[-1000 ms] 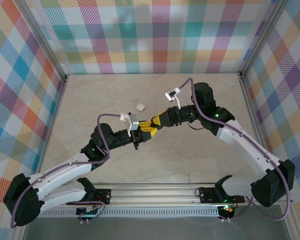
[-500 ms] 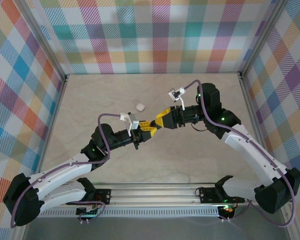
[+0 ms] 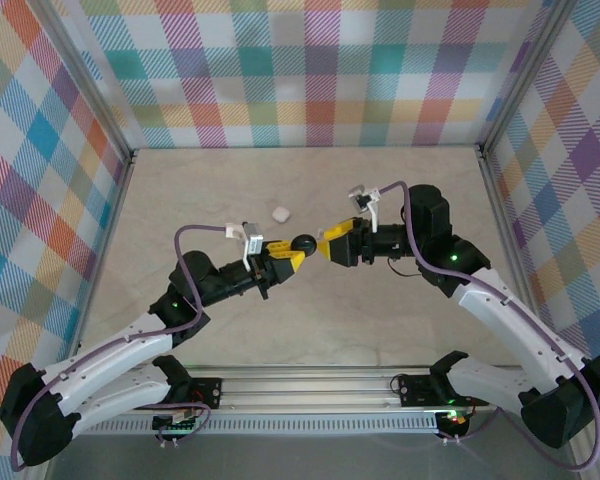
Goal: Insert the wireless bluetooth earbuds into the charging case
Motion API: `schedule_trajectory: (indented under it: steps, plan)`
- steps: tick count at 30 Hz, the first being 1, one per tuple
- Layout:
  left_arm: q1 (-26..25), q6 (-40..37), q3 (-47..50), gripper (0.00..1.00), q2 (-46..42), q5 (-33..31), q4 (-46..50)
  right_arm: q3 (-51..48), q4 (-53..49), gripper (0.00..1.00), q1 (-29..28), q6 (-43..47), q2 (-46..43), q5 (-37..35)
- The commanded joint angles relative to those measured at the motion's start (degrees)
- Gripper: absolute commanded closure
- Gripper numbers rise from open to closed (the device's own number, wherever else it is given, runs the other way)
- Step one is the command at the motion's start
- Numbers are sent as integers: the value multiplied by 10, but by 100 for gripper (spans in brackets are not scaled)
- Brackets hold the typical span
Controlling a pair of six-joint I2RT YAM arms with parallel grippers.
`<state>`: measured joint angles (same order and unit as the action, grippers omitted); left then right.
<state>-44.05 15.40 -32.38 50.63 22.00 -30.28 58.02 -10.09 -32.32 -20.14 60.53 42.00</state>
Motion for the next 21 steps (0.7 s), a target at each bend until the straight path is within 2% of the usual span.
schedule_trajectory:
  steps: [1, 10, 15, 21]
  plan:
    - [5, 39, 0, 100, -13, 14, -9, -22, 78, 41, 1, -8, -13, 5]
    - [5, 90, -4, 100, 3, 29, -65, -50, 171, 43, 0, -42, -23, 57]
    - [5, 109, -12, 100, 11, 34, -86, -53, 176, 51, -1, -37, -21, 69]
    - [5, 130, -23, 100, 27, 45, -108, -49, 195, 54, -1, -49, -4, 83]
